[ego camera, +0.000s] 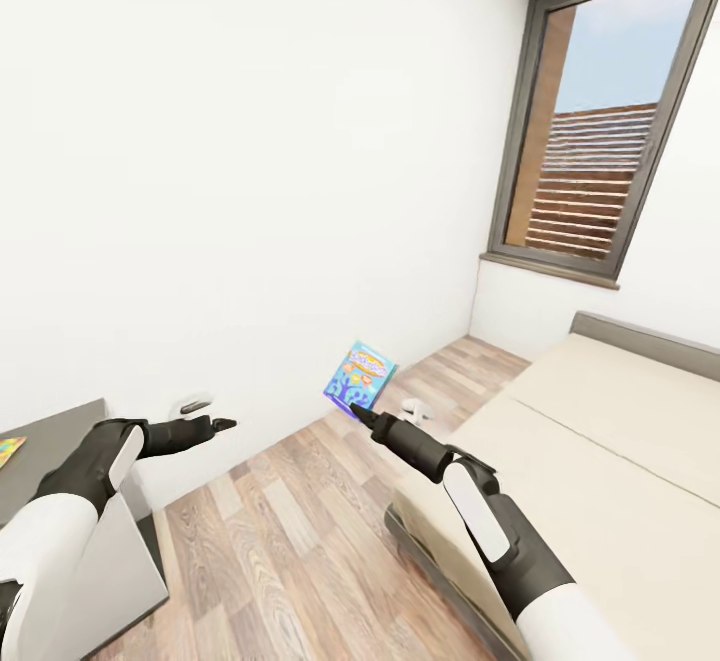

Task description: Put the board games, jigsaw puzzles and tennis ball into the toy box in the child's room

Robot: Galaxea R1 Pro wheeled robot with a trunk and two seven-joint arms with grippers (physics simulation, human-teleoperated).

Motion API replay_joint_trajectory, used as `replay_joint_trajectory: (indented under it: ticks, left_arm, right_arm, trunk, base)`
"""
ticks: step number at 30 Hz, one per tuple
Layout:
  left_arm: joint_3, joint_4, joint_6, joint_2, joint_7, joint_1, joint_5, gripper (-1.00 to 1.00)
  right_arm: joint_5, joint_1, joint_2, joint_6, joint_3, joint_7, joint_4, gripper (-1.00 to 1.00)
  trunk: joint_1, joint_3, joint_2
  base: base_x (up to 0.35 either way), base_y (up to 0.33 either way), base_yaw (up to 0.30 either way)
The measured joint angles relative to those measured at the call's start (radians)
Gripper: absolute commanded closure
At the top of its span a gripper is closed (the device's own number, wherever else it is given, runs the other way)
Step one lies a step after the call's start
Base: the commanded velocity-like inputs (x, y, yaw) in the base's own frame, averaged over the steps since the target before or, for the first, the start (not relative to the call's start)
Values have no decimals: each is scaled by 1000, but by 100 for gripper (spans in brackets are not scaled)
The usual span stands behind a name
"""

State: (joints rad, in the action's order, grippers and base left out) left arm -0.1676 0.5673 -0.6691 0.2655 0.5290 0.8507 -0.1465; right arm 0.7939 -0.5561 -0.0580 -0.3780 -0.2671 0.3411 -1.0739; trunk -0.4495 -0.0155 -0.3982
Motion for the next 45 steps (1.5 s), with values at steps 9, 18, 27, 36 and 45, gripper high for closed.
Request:
replay_joint_trajectory:
  ticks: [9,18,27,36,45]
  left_arm:
    - [2,0,0,0,0,0,0,-100]
    - [2,0,0,-2,0,0,1,-100]
    - [2,0,0,-7,0,0,2,-100]
    - [2,0,0,-8,0,0,3,-100]
    - [3,0,0,-12,-1,0,2,-100]
  right_arm:
    - [0,0,1,-1,-1,0,0,100]
    - [0,0,1,0,-1,0,1,100]
    - [0,0,2,-1,-1,0,0,100]
    - [0,0,3,0,-2,0,0,100]
    - [4,1,14,-1,1,9,-16,100]
  trunk:
    - [0,-5,0]
    - [0,-11,1]
    - [0,-17,1]
    - [0,-22,1]
    - [0,-27,1]
  base:
    - [0,0,275]
    - [0,0,274]
    - [0,0,274]
    - [0,0,274]
    - [0,0,141]
